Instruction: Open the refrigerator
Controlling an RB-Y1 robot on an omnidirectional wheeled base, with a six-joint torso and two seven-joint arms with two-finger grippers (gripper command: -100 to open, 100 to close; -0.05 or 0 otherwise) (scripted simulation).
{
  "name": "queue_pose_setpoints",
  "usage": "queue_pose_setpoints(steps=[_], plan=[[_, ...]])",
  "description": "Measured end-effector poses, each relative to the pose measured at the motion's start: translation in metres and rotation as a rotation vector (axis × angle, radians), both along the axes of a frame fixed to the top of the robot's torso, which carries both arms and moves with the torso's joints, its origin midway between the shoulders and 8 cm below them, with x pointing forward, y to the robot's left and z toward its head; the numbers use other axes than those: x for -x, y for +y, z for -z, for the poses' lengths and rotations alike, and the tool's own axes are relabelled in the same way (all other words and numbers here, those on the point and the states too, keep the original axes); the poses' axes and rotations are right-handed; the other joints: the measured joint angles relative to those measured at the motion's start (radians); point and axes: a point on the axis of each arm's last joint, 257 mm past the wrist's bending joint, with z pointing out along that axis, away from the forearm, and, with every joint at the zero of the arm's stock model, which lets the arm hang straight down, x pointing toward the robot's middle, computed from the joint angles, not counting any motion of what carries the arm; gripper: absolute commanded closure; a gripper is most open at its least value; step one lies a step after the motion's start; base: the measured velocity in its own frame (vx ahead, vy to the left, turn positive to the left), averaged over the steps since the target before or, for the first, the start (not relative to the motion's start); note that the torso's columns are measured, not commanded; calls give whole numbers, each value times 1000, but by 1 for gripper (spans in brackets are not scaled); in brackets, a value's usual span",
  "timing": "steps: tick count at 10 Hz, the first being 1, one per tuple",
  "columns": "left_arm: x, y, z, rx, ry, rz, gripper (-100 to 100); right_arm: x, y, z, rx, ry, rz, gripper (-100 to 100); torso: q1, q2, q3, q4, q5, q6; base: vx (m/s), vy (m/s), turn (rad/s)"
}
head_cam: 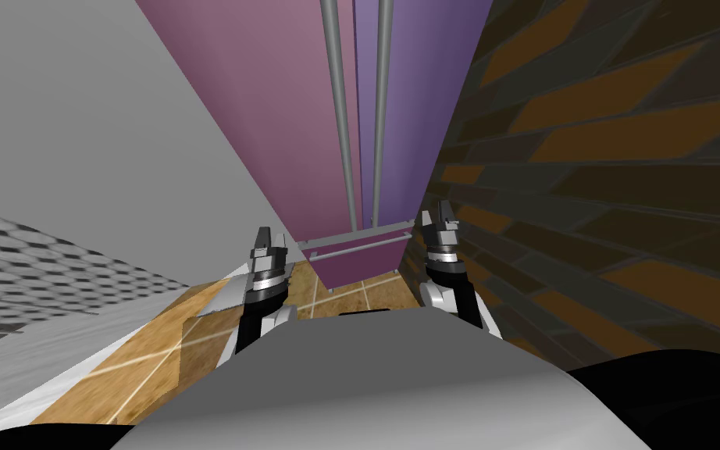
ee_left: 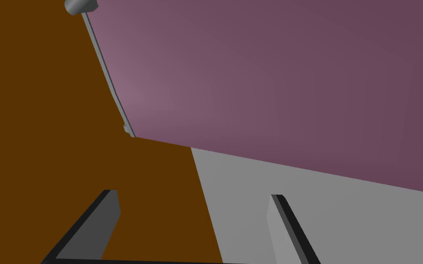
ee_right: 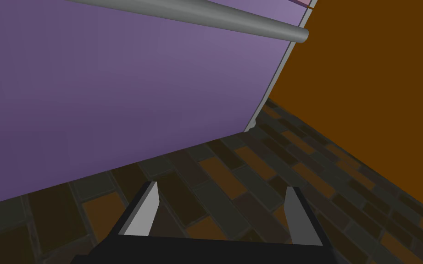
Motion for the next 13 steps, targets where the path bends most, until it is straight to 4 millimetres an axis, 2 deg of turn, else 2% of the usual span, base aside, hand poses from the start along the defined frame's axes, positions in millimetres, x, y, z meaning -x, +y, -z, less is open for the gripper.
queue_pose_setpoints(steps=[2,9,10,11,13], plan=[[0,0,0,0,0,0,0,0,0,0,0,0,0,0,0,104,-209,105,0,0,0,0,0],[0,0,0,0,0,0,0,0,0,0,0,0,0,0,0,618,-1234,617,0,0,0,0,0],[0,0,0,0,0,0,-100,0,0,0,0,0,0,0,0,691,-1382,691,0,0,19,-8,11],[-2,-3,5,-19,9,10,-100,0,0,0,0,0,0,0,0,724,-1451,724,0,0,29,-11,13],[-7,-4,15,-55,24,26,-100,0,0,0,0,0,0,0,0,736,-1476,736,0,0,36,-15,11]])
